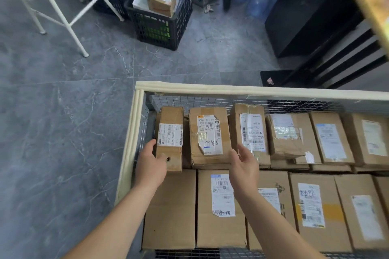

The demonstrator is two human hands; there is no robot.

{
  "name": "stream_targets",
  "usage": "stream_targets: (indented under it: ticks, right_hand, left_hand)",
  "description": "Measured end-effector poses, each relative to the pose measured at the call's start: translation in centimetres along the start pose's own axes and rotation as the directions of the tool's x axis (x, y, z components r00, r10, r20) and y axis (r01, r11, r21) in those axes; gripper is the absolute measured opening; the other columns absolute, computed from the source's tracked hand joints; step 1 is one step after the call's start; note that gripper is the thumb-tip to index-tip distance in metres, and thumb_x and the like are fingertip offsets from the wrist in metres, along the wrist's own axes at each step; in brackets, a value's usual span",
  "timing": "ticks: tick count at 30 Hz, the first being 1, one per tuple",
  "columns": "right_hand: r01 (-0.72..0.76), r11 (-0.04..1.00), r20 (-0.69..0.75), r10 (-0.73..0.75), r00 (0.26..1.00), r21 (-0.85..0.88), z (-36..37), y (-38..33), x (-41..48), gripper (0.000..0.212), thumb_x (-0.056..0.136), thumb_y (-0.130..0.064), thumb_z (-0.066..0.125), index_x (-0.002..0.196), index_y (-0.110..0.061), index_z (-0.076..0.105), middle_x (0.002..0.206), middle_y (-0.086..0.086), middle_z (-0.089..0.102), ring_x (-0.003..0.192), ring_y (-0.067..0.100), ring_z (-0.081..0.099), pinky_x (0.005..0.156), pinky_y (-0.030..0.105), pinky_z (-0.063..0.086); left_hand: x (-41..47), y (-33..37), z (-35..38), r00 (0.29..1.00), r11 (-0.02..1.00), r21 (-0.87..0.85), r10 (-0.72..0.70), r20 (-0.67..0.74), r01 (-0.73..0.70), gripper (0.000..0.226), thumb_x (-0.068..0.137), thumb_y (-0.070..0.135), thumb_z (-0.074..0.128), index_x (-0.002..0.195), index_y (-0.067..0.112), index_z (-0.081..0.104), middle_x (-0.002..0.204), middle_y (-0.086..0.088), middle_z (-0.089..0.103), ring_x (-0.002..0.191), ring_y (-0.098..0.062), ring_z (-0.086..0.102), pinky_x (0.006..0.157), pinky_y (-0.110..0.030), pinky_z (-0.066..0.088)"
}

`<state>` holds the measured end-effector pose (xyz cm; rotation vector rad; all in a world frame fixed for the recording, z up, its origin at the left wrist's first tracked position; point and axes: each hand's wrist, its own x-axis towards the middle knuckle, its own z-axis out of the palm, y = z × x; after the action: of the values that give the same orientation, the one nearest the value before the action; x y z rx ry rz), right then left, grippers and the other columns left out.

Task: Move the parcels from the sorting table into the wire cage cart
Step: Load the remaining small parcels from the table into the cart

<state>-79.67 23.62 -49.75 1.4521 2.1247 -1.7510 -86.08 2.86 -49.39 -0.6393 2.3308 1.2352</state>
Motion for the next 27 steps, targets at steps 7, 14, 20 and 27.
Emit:
stream_targets:
  ticks: [7, 14, 20, 27]
  right_hand:
    - [0.14, 0.985, 0.006, -0.14, 0.99, -0.097, -5.9, -6.9, -5.3, 0.051, 0.098, -0.028, 0.058, 0.148, -0.023, 0.05, 0.135, -0.003, 0.063, 0.128, 0.005, 0.055, 0.106, 0.027, 0.045]
    - [0.337, 0.893, -0.064, -0.371, 0.926, -0.297, -13.5, -14.4, -11.8, 0.053, 0.097, -0.038, 0.062, 0.147, -0.025, 0.05, 0.147, -0.004, 0.055, 0.135, 0.013, 0.048, 0.105, 0.03, 0.038]
    - [0.386, 0.778, -0.165, -0.521, 0.837, -0.496, -20.9, -18.6, -18.7, 0.057, 0.095, -0.038, 0.065, 0.147, -0.021, 0.051, 0.151, -0.004, 0.051, 0.139, 0.014, 0.045, 0.109, 0.026, 0.032]
    - [0.302, 0.692, -0.275, -0.592, 0.758, -0.656, -31.0, -20.4, -26.2, 0.06, 0.093, -0.043, 0.067, 0.146, -0.02, 0.053, 0.146, -0.002, 0.056, 0.135, 0.018, 0.051, 0.111, 0.033, 0.039]
  left_hand:
    - [-6.5, 7.7, -4.9, 0.948, 0.915, 0.25, 0.295, 0.118, -0.316, 0.06, 0.098, 0.029, 0.06, 0.153, 0.024, 0.036, 0.155, 0.002, 0.044, 0.138, -0.021, 0.044, 0.109, -0.038, 0.041]
    - [-13.1, 15.8, -9.8, 0.762, 0.626, 0.446, 0.588, 0.269, -0.64, 0.068, 0.095, 0.049, 0.056, 0.154, 0.023, 0.033, 0.16, 0.006, 0.033, 0.147, -0.015, 0.028, 0.115, -0.039, 0.032]
    - [-19.7, 22.0, -11.1, 0.546, 0.367, 0.45, 0.747, 0.379, -0.814, 0.076, 0.092, 0.062, 0.05, 0.155, 0.026, 0.029, 0.162, 0.007, 0.029, 0.15, -0.016, 0.023, 0.116, -0.041, 0.03]
    - [-28.3, 28.4, -9.3, 0.258, 0.088, 0.357, 0.848, 0.464, -0.93, 0.072, 0.088, 0.065, 0.053, 0.144, 0.021, 0.045, 0.146, 0.004, 0.049, 0.135, -0.018, 0.042, 0.103, -0.041, 0.042]
